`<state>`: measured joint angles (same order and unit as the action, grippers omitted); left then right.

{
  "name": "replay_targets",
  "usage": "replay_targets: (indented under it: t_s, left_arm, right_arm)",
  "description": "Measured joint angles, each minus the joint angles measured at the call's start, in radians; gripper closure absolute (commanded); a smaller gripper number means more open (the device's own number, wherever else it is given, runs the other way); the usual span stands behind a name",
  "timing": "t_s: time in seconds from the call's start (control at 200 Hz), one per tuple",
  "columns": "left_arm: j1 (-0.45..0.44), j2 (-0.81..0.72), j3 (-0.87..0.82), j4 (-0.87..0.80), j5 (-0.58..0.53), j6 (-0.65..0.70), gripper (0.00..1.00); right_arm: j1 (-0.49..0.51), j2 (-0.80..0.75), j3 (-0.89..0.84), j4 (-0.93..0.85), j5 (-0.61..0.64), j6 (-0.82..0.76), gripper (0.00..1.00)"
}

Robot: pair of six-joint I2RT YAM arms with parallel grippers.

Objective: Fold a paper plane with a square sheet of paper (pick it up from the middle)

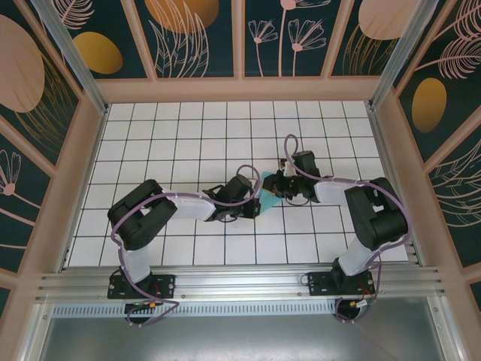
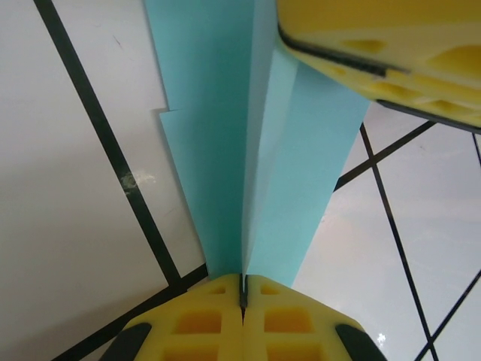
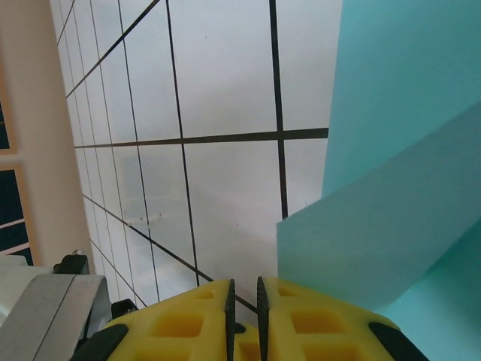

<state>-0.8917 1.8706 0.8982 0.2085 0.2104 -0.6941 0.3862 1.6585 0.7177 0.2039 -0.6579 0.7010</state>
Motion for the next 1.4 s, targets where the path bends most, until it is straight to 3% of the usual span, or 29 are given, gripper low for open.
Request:
replay_targets:
  t_s: [0.57,1.211,1.401]
  left_arm:
    - [0.009,0.000,-0.016,0.029,0.045,-0.033,1.00]
    - [0.009,0.020,0.043,-0.055,0.055,-0.021,1.00]
    - [0.009,0.019,0.044,-0.056,0.054,-0.021,0.93]
  right_arm:
    - [-0.002,0.077,0.032,-0.020,0.009,-0.046,0.83]
    - [-0.007,0.126,0.038,-0.020,0.055,-0.064,0.87]
    - [-0.007,0.126,0.020,0.012,0.054,-0.064,0.87]
